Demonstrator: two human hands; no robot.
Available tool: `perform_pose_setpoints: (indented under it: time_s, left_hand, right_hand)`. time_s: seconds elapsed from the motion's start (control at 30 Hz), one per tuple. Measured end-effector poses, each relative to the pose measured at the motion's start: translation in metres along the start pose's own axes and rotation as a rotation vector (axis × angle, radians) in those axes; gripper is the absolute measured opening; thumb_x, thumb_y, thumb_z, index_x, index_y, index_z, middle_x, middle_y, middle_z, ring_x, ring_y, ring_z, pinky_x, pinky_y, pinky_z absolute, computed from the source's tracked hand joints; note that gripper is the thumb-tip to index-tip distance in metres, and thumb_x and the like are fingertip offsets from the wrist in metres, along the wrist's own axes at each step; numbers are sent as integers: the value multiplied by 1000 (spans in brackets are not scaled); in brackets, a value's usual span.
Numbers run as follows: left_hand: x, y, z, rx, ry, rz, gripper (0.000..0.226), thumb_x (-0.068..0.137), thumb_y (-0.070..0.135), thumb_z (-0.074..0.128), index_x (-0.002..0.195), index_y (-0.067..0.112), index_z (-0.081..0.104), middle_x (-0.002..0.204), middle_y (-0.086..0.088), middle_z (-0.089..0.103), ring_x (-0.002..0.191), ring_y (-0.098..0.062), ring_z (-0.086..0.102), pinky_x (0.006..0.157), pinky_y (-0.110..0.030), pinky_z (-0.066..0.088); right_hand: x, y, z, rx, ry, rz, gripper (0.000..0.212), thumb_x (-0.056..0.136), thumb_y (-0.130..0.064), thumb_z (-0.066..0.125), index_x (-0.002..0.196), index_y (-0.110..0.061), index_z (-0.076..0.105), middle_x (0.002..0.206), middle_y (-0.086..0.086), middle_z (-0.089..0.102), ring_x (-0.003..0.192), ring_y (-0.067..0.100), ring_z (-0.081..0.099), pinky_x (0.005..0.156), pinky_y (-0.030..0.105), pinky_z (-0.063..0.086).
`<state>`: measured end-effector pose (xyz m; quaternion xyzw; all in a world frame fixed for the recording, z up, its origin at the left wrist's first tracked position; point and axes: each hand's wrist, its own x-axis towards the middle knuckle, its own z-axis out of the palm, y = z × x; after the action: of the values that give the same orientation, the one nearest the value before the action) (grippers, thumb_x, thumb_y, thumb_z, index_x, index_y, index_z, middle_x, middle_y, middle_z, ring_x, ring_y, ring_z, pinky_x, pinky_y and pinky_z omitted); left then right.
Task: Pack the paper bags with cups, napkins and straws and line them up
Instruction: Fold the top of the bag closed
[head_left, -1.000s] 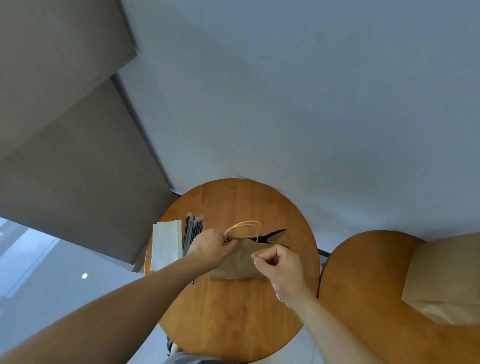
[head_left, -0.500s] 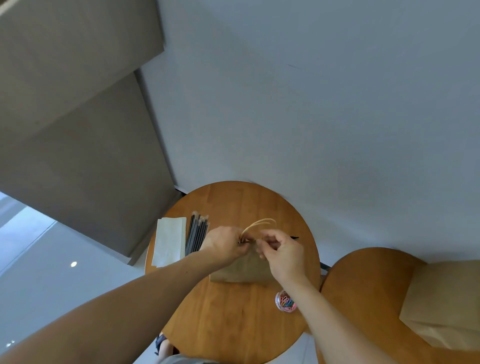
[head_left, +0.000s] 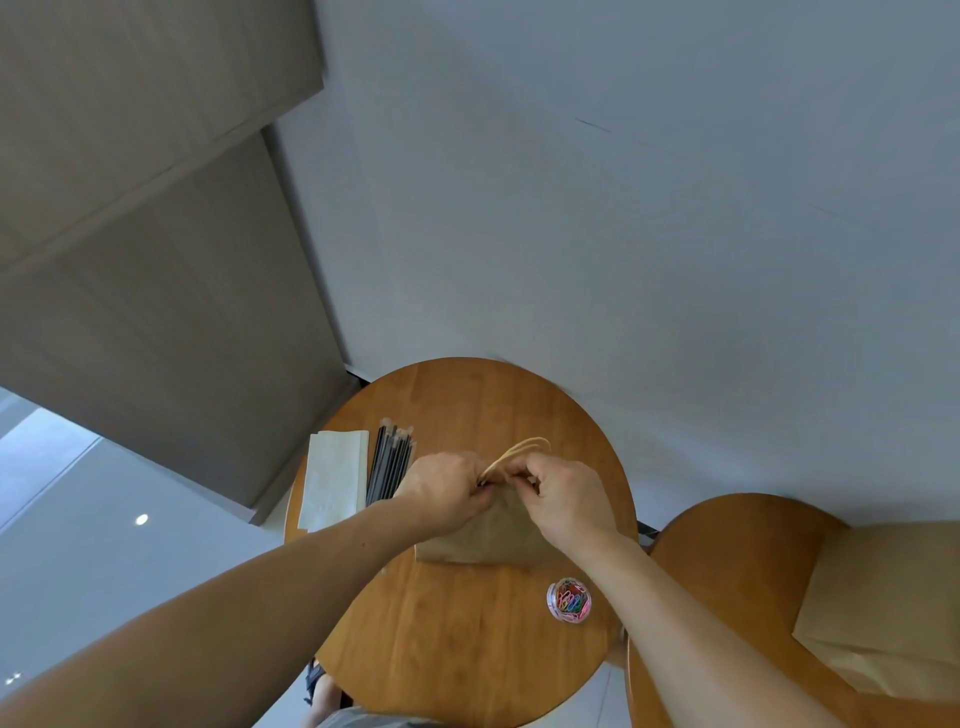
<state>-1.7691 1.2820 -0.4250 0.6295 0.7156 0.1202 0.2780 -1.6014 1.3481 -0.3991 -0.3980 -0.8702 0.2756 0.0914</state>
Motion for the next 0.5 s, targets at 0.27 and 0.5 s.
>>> perform_pose_setpoints:
  time_s: [0.27, 0.5]
  left_hand:
    - [1, -1, -4, 1, 12, 60, 25, 100, 37, 48, 112, 33, 69, 95, 14, 65, 86, -13, 64, 70, -30, 51]
    - [-1, -3, -4, -16, 16, 93, 25, 101, 33, 49, 115, 33, 69, 100, 11, 68, 80, -11, 60, 69, -30, 51]
  right_hand:
    - [3, 5, -4, 112, 42, 78, 17, 92, -22, 68, 108, -24, 74, 96, -16, 73, 87, 2, 68, 79, 20, 56]
    - [5, 9, -1, 103, 7, 68, 16, 92, -23, 68, 108, -25, 74, 97, -16, 74, 88, 2, 68, 79, 18, 55]
